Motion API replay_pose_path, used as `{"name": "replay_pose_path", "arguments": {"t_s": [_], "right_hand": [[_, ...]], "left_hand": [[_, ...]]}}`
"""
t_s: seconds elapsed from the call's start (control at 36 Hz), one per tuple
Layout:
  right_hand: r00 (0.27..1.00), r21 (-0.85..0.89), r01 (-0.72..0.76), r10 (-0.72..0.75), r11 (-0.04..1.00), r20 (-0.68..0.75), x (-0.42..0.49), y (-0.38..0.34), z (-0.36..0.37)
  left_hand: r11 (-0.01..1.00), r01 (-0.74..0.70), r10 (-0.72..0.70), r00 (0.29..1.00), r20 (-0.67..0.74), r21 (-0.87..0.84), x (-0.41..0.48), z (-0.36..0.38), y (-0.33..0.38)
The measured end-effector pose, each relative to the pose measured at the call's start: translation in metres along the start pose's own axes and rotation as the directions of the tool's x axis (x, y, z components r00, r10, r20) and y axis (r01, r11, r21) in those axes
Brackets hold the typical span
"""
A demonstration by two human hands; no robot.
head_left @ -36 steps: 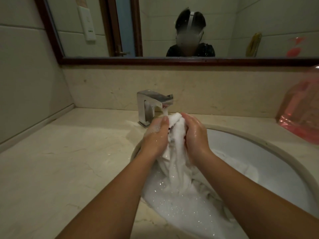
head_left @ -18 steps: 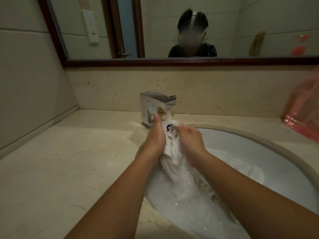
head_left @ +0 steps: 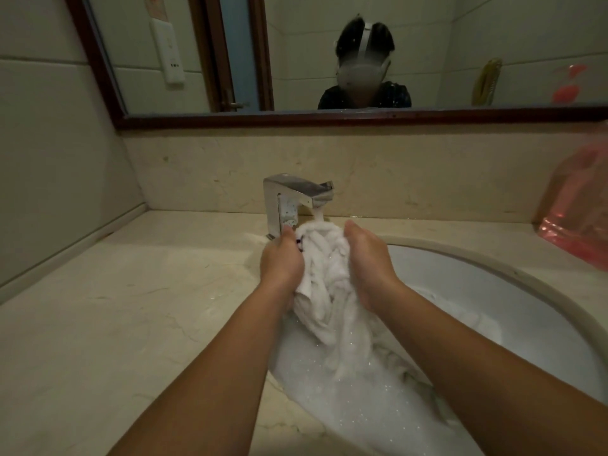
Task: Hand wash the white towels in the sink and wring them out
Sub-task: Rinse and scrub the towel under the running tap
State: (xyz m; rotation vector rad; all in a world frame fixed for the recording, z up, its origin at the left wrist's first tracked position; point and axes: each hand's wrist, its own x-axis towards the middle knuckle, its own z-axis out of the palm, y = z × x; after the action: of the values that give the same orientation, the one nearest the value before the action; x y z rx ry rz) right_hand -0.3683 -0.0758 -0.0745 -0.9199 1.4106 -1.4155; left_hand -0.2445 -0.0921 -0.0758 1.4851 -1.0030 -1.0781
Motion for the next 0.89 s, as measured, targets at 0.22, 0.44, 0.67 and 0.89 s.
{"name": "replay_pose_path", "arguments": {"t_s": [0.22, 0.44, 0.67, 0.89], "right_hand": [[1.0, 0.099, 0.012, -0.012, 0.995, 0.001, 0.002, 0.01, 0.003], [0.999, 0.303, -0.042, 0.04, 0.952, 0.012, 0.009, 0.016, 0.008], [0.983, 0.413, -0.108, 0.034, 0.904, 0.183, 0.018, 0.021, -0.006], [0.986, 0.329, -0.101, 0.05, 0.939, 0.158, 0.015, 0.03, 0.006]], "left_hand": [[0.963, 0.166, -0.135, 0.979, 0.155, -0.211, 0.011, 0.012, -0.008], [0.982, 0.105, -0.081, 0.985, 0.152, -0.155, -0.002, 0.006, 0.005], [0.991, 0.056, -0.034, 0.985, 0.168, -0.124, -0.003, 0.007, 0.006], [0.912, 0.138, -0.064, 0.978, 0.199, -0.386, 0.01, 0.003, -0.003]]}}
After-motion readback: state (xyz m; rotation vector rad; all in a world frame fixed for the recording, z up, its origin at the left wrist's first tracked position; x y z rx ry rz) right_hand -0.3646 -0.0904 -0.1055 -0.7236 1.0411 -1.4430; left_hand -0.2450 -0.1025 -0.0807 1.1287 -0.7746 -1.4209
